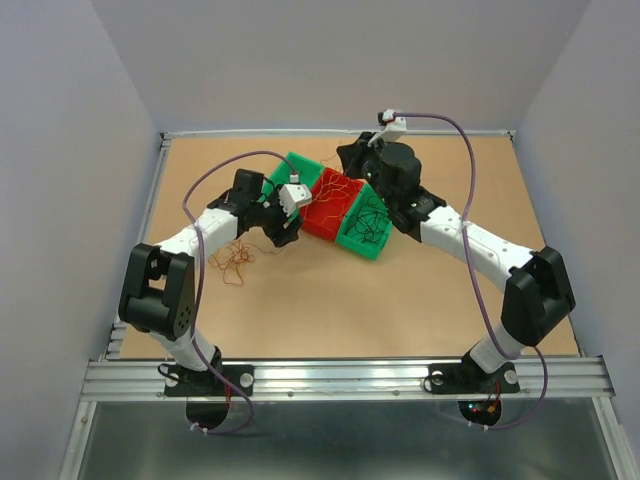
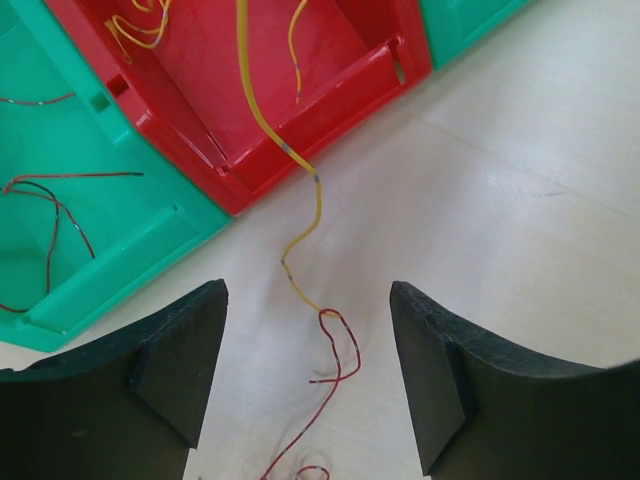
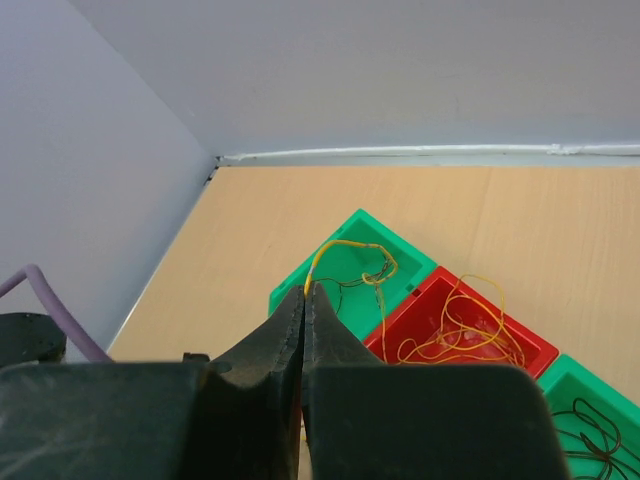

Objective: Untangle the cables

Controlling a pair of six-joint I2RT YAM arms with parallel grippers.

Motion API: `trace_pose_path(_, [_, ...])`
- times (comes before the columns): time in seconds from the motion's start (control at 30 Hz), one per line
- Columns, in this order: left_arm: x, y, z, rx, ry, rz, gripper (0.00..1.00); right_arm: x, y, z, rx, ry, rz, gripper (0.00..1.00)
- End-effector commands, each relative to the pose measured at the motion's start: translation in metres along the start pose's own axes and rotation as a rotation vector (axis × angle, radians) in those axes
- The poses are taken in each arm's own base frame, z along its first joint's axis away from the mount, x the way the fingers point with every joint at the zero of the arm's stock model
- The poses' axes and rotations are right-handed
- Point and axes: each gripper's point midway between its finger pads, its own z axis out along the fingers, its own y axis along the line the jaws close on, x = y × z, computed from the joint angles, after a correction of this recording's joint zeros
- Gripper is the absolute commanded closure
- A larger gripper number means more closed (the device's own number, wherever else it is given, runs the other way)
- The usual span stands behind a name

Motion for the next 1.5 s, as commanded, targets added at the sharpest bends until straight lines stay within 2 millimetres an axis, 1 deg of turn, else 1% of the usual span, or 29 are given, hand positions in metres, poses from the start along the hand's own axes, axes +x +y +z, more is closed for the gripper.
trace_pose_path(0.0, [-0.02, 0.014, 0.009, 0.012, -0.032, -0.029, 0.24, -0.052, 0.019, -0.01, -0.057, -0.118, 0.031, 0.99])
trace_pose_path(0.1, [-0.01, 0.015, 0.019, 0.02, 0.002, -0.054, 0.26, -0.054, 0.02, -0.012, -0.058, -0.124, 0.031, 0.99])
trace_pose_path(0.2, [0.003, 0.016, 0.027, 0.021, 0.049, -0.079, 0.34, -0.056, 0.02, -0.014, -0.061, -0.13, 0.032, 1.0])
trace_pose_path(0.23, [0.009, 0.015, 0.03, 0.022, 0.07, -0.089, 0.39, -0.055, 0.019, -0.015, -0.059, -0.129, 0.032, 0.99])
trace_pose_path(0.3, [0.023, 0.012, 0.036, 0.037, 0.114, -0.113, 0.46, -0.057, 0.021, -0.017, -0.063, -0.135, 0.035, 1.0])
trace_pose_path(0.33, [0.03, 0.012, 0.036, 0.032, 0.138, -0.118, 0.53, -0.058, 0.02, -0.018, -0.061, -0.138, 0.034, 0.99])
trace_pose_path(0.4, [0.035, 0.009, 0.033, 0.03, 0.149, -0.112, 0.6, -0.059, 0.019, -0.02, -0.059, -0.14, 0.036, 0.99])
trace_pose_path(0.43, [0.046, 0.002, 0.03, 0.031, 0.17, -0.12, 0.64, -0.061, 0.018, -0.022, -0.054, -0.148, 0.036, 0.99])
trace_pose_path(0.47, [0.05, 0.0, 0.027, 0.024, 0.175, -0.106, 0.72, -0.063, 0.017, -0.024, -0.05, -0.153, 0.036, 0.99])
trace_pose_path(0.5, [0.046, 0.0, 0.02, 0.007, 0.164, -0.087, 0.77, -0.062, 0.013, -0.025, -0.032, -0.156, 0.035, 1.0])
trace_pose_path(0.53, [0.058, -0.003, 0.016, -0.003, 0.191, -0.087, 0.87, -0.067, 0.013, -0.028, -0.027, -0.167, 0.036, 0.99])
trace_pose_path(0.57, [0.061, -0.005, 0.012, -0.011, 0.199, -0.078, 0.92, -0.067, 0.009, -0.029, -0.012, -0.171, 0.033, 1.0])
trace_pose_path(0.6, [0.066, -0.006, 0.004, -0.022, 0.208, -0.06, 0.95, -0.068, 0.003, -0.03, 0.015, -0.179, 0.03, 1.0])
trace_pose_path(0.67, [0.078, 0.003, -0.008, -0.064, 0.235, -0.056, 1.0, -0.071, -0.001, -0.033, 0.036, -0.19, 0.026, 0.99])
trace_pose_path(0.77, [0.095, 0.012, -0.024, -0.095, 0.26, -0.054, 1.0, -0.07, -0.005, -0.034, 0.051, -0.187, 0.021, 0.99])
trace_pose_path(0.8, [0.105, 0.021, -0.034, -0.113, 0.275, -0.07, 1.0, -0.071, -0.005, -0.034, 0.048, -0.187, 0.021, 0.99])
trace_pose_path(0.9, [0.12, 0.035, -0.048, -0.143, 0.291, -0.095, 1.0, -0.07, -0.005, -0.035, 0.043, -0.182, 0.022, 0.99])
trace_pose_path(0.93, [0.129, 0.045, -0.057, -0.176, 0.307, -0.103, 1.0, -0.069, -0.005, -0.034, 0.045, -0.181, 0.022, 0.99])
trace_pose_path(1.0, [0.138, 0.055, -0.066, -0.209, 0.313, -0.102, 1.0, -0.068, -0.008, -0.033, 0.054, -0.179, 0.024, 0.99])
trace_pose_path(1.03, [0.147, 0.061, -0.074, -0.234, 0.323, -0.118, 1.0, -0.066, -0.007, -0.032, 0.047, -0.173, 0.024, 0.99])
trace_pose_path(1.07, [0.15, 0.063, -0.076, -0.245, 0.331, -0.123, 1.0, -0.066, -0.007, -0.031, 0.04, -0.17, 0.023, 1.0])
trace_pose_path(1.1, [0.15, 0.066, -0.078, -0.261, 0.33, -0.12, 1.0, -0.067, -0.005, -0.029, 0.031, -0.167, 0.024, 1.0])
trace_pose_path(1.13, [0.148, 0.066, -0.08, -0.264, 0.322, -0.119, 1.0, -0.062, -0.003, -0.026, 0.015, -0.151, 0.021, 1.0])
trace_pose_path(1.2, [0.14, 0.066, -0.083, -0.272, 0.295, -0.115, 0.95, -0.058, 0.003, -0.021, -0.009, -0.136, 0.019, 0.99])
trace_pose_path(1.23, [0.135, 0.066, -0.084, -0.271, 0.281, -0.114, 0.94, -0.062, 0.007, -0.019, -0.027, -0.139, 0.02, 0.99])
trace_pose_path(1.27, [0.129, 0.065, -0.084, -0.263, 0.256, -0.112, 0.92, -0.055, 0.007, -0.013, -0.026, -0.121, 0.016, 0.99])
trace_pose_path(1.33, [0.119, 0.065, -0.087, -0.269, 0.23, -0.116, 0.91, -0.055, 0.009, -0.006, -0.029, -0.117, 0.015, 0.99])
trace_pose_path(1.37, [0.114, 0.063, -0.089, -0.269, 0.213, -0.12, 0.88, -0.046, 0.007, -0.001, -0.022, -0.095, 0.012, 1.0])
trace_pose_path(1.47, [0.109, 0.058, -0.092, -0.269, 0.189, -0.118, 0.83, -0.036, 0.002, 0.005, -0.006, -0.074, 0.008, 1.0])
